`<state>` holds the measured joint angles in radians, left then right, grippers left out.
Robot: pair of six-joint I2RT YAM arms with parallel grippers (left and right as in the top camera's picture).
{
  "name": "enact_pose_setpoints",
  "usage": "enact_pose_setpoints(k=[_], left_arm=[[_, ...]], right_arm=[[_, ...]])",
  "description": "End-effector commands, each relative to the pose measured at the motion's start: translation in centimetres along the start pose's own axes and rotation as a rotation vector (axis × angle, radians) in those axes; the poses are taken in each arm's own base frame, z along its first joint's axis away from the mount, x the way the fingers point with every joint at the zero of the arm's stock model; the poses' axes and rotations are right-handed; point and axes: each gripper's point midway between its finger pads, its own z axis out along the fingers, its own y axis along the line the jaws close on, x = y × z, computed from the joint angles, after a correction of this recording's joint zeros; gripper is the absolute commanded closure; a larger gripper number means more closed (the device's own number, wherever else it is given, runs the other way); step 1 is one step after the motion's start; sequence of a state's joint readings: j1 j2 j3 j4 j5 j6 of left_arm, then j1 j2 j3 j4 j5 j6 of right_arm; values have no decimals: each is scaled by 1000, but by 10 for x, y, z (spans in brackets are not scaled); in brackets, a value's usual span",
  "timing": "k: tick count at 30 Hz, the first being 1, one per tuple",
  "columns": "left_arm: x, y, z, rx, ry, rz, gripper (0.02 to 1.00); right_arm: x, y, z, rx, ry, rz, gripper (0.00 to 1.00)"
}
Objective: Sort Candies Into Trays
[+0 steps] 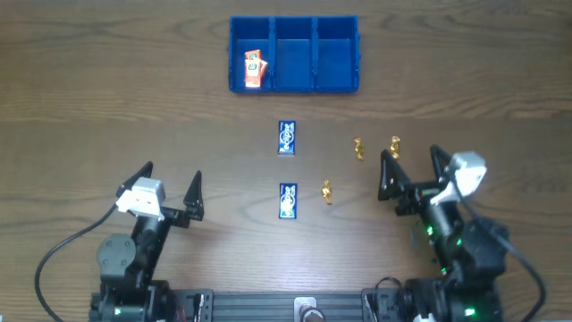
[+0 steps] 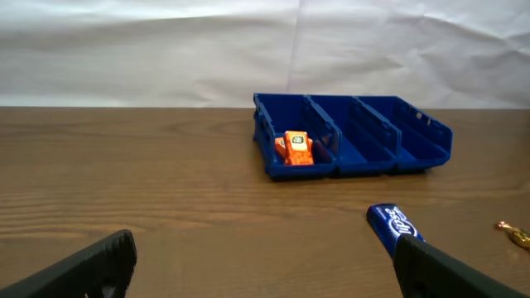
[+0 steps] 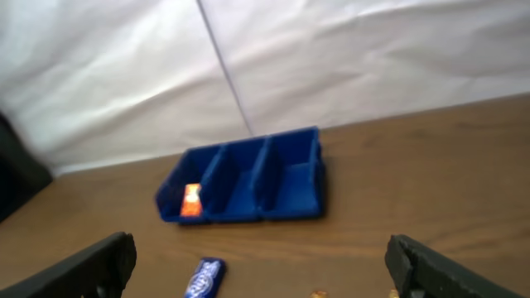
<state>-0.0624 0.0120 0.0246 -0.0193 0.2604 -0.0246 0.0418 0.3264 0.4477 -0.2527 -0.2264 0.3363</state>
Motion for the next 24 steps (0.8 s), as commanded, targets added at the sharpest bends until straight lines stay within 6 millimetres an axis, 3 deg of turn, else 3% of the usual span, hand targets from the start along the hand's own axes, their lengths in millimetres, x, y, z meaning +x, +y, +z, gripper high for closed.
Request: enact_pose_setpoints(k=[1,6,13,18,24], left_arm=[[16,-2,1,14,45,6,20],[16,-2,1,13,45,6,20],[16,-2,1,14,45,6,20],[16,-2,1,14,45,6,20],[16,-2,1,14,45,6,20]], right_arm=[[-17,13,20,-17,182,3,3],[-1,17,45,14,487,75,3],[41,62,78,-38,813,25,3],[95,87,90,-9,1015,-30,3],[154,94,86,95,1192,-60,3]])
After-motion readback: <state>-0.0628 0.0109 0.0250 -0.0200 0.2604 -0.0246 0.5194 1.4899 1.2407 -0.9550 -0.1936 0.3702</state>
